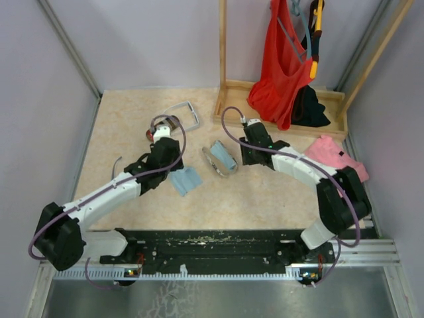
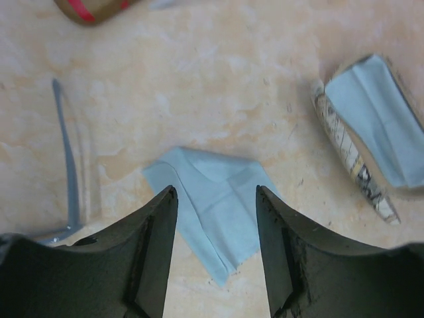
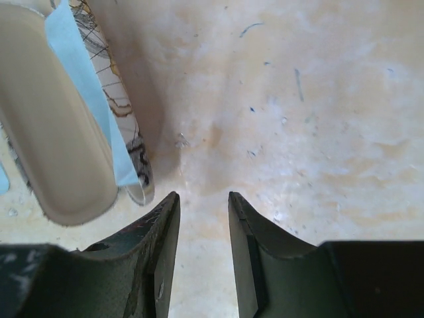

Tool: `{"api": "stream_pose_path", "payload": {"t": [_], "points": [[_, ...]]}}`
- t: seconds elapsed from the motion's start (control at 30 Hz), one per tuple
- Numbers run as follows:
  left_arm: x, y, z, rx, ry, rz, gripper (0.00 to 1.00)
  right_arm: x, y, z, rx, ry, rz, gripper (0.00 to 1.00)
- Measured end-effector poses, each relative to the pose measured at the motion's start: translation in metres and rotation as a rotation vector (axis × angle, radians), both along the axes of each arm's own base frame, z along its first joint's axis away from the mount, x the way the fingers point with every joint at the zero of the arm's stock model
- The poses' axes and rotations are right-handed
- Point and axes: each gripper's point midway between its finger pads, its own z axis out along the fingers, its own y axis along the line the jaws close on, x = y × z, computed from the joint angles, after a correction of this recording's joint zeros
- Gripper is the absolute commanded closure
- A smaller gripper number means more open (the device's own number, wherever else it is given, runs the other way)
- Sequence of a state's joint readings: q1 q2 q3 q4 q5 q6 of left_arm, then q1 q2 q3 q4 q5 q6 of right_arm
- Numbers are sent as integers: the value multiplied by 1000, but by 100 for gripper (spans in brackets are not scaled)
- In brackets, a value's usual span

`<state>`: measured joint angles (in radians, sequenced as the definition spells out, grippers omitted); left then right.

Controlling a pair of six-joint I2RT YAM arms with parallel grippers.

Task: Organize the sunglasses
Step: Adjust the sunglasses case at the center of the board, then move the sunglasses to the center of the board.

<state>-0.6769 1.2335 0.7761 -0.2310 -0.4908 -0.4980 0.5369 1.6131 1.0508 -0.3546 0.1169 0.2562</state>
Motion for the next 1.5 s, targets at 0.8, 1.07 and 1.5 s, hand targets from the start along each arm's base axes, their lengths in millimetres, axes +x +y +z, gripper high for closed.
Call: {"api": "stream_pose_path", "payload": {"t": [0.8,1.07,1.5], "points": [[44,97,-11,148,114,261,39,-85,-21,29,252,-89,-14,62],[32,110,-68,237,303,271,43,-88,-19,48,298,-136,2,61],[21,120,-100,229,404,303,76,-94,-22,47,292,-122,5,62]]}}
